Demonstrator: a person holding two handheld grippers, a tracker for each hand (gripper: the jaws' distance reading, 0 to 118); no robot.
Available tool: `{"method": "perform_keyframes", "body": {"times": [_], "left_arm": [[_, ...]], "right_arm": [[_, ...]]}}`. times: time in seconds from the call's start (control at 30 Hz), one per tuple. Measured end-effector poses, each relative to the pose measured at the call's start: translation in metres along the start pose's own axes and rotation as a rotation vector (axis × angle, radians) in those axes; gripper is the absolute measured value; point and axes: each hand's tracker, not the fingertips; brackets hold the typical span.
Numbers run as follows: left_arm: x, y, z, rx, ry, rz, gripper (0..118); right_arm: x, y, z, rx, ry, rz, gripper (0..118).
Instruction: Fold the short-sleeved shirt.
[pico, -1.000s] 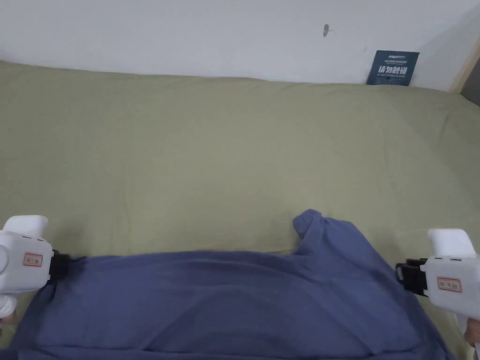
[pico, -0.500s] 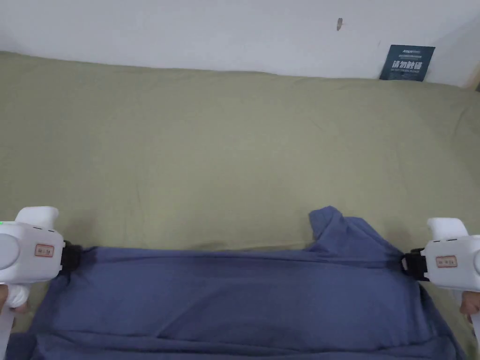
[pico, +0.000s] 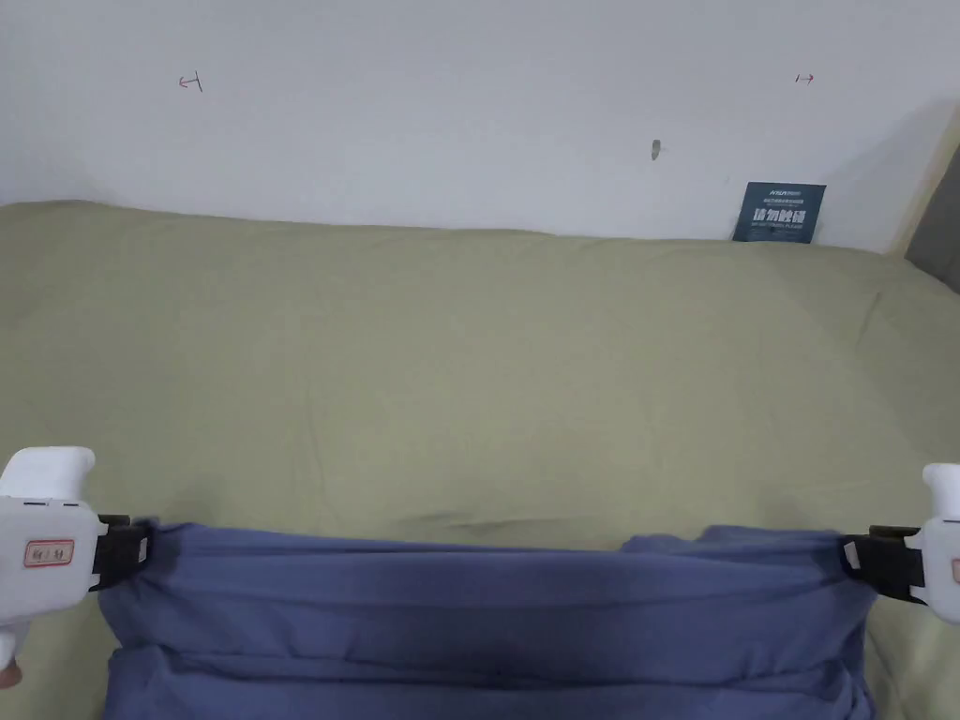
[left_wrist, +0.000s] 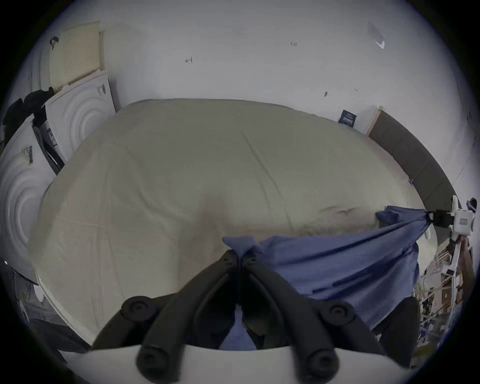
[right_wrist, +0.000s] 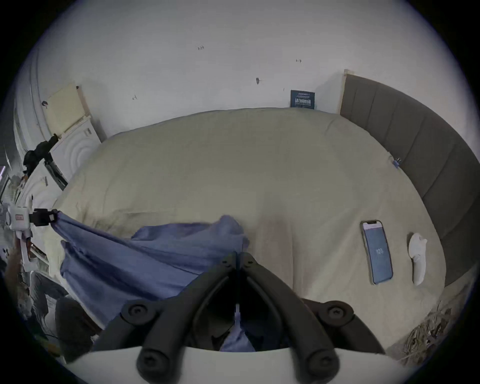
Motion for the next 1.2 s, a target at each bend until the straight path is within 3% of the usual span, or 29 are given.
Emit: {"method": "perform_keyframes", "body": {"times": [0.33,0.63,0.67,0.7,0.73,0.77,0.8,0.83,0.87,0.93,1.0,1.03,1.07,1.1,1.2], "left_arm": [[-0.010,-0.086,0.051,0.022,-0.028,-0.012,3],[-0.016,-0.130,0.035,-0.020,-0.026,0.028,3],[-0.016,-0.132,0.034,-0.018,-0.028,0.032,7],[-0.017,-0.135,0.034,-0.013,-0.032,0.034,22],[-0.017,-0.135,0.033,-0.013,-0.024,0.039,63],[-0.018,-0.136,0.033,-0.013,-0.015,0.057,94],[-0.018,-0.136,0.034,-0.001,-0.004,0.069,104],[-0.019,-0.136,0.040,0.041,0.006,0.091,104],[-0.019,-0.135,0.045,0.047,0.003,0.103,104],[-0.013,-0.132,0.056,0.060,0.013,0.109,102],[-0.006,-0.131,0.067,0.104,0.048,0.086,91],[-0.002,-0.130,0.073,0.126,0.074,0.066,56],[0.002,-0.130,0.078,0.143,0.110,0.037,10],[0.003,-0.131,0.080,0.170,0.119,0.021,0],[0.002,-0.131,0.095,0.190,0.139,0.029,0]], "right_arm": [[-0.007,-0.096,0.068,0.038,0.006,-0.002,0],[-0.002,-0.150,0.049,-0.030,0.004,-0.026,0],[-0.001,-0.151,0.047,-0.031,0.004,-0.026,0],[0.000,-0.151,0.046,-0.041,0.010,-0.029,2],[0.000,-0.151,0.045,-0.058,0.011,-0.033,28],[-0.001,-0.152,0.044,-0.064,-0.003,-0.034,67],[-0.002,-0.153,0.044,-0.069,-0.014,-0.029,106],[-0.003,-0.153,0.048,-0.064,-0.007,-0.027,115],[-0.005,-0.155,0.052,-0.009,-0.005,-0.034,109],[-0.011,-0.153,0.057,0.002,-0.017,-0.036,109],[-0.018,-0.151,0.063,0.050,-0.039,-0.037,107],[-0.022,-0.148,0.069,0.091,-0.057,-0.038,89],[-0.028,-0.145,0.076,0.137,-0.077,-0.040,51],[-0.033,-0.145,0.079,0.165,-0.088,-0.033,2],[-0.050,-0.143,0.090,0.239,-0.138,0.012,0]]}}
